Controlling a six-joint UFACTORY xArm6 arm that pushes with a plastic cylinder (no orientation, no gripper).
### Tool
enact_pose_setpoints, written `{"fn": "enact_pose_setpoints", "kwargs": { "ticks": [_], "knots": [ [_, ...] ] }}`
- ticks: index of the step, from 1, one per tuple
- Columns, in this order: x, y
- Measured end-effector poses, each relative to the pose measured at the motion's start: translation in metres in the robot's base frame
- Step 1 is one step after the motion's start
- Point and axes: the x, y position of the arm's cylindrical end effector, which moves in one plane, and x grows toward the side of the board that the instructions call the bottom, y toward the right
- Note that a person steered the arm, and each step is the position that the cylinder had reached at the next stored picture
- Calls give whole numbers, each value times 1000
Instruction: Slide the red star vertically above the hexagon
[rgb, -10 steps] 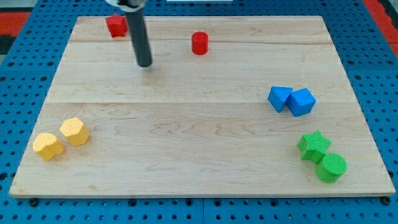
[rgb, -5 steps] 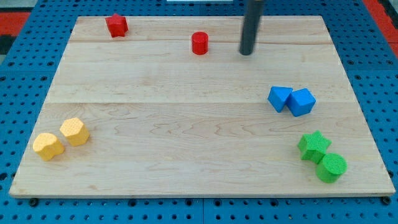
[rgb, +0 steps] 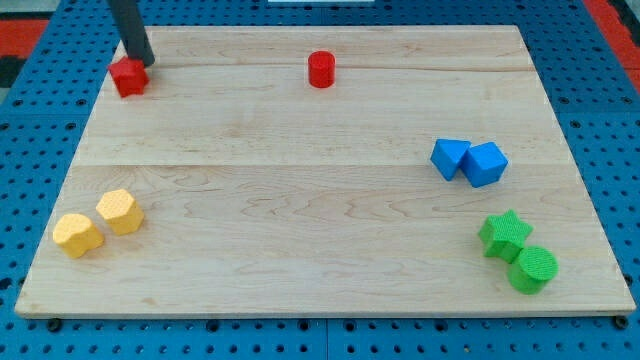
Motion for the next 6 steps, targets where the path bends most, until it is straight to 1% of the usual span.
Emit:
{"fn": "enact_pose_setpoints", "kwargs": {
  "ticks": [1, 2, 3, 4, 5, 6],
  "knots": [
    [-2, 0],
    [-27, -14],
    [13, -34],
    [59, -29],
    [59, -19],
    [21, 76]
  ]
}}
